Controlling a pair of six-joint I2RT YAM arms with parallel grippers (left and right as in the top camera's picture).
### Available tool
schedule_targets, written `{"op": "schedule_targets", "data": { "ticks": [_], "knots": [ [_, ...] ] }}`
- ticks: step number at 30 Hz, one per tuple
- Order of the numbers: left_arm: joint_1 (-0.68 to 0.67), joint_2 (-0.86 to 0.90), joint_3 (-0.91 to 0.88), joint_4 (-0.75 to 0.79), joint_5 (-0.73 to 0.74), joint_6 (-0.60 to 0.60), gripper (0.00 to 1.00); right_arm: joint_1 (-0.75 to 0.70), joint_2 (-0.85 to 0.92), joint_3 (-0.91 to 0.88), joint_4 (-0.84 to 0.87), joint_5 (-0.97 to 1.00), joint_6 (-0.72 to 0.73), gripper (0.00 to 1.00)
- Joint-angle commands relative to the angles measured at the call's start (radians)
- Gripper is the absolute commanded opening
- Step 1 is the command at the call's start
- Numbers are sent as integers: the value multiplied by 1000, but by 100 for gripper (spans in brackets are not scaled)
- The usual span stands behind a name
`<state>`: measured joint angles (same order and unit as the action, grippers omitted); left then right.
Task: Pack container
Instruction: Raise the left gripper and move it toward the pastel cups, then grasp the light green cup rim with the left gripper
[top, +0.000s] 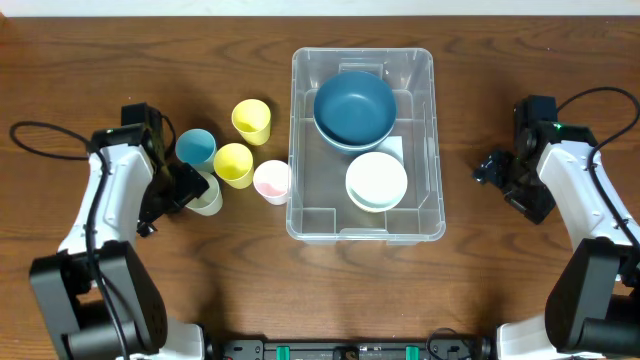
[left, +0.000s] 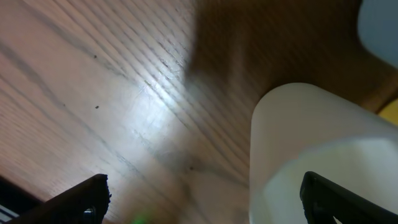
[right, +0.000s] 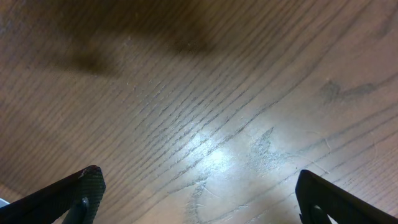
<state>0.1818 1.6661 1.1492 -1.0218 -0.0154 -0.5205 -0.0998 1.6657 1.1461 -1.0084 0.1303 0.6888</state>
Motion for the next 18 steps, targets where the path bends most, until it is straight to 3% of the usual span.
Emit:
{"op": "schedule_targets", "data": {
  "ticks": [1, 5, 10, 15, 18],
  "knots": [
    [5, 22, -8, 20, -19, -9, 98, -4, 2, 1, -1, 8, 13, 99],
    [5, 33, -46, 64, -18, -9, 100, -4, 2, 1, -1, 8, 13, 99],
    [5, 34, -50, 67, -19, -8, 74, -4, 2, 1, -1, 8, 13, 99],
    [5, 34, -50, 66, -19, -9, 42, -4, 2, 1, -1, 8, 13, 99],
    [5, 34, -50, 61, -19, -9, 35, -4, 2, 1, -1, 8, 13, 99]
  ]
}}
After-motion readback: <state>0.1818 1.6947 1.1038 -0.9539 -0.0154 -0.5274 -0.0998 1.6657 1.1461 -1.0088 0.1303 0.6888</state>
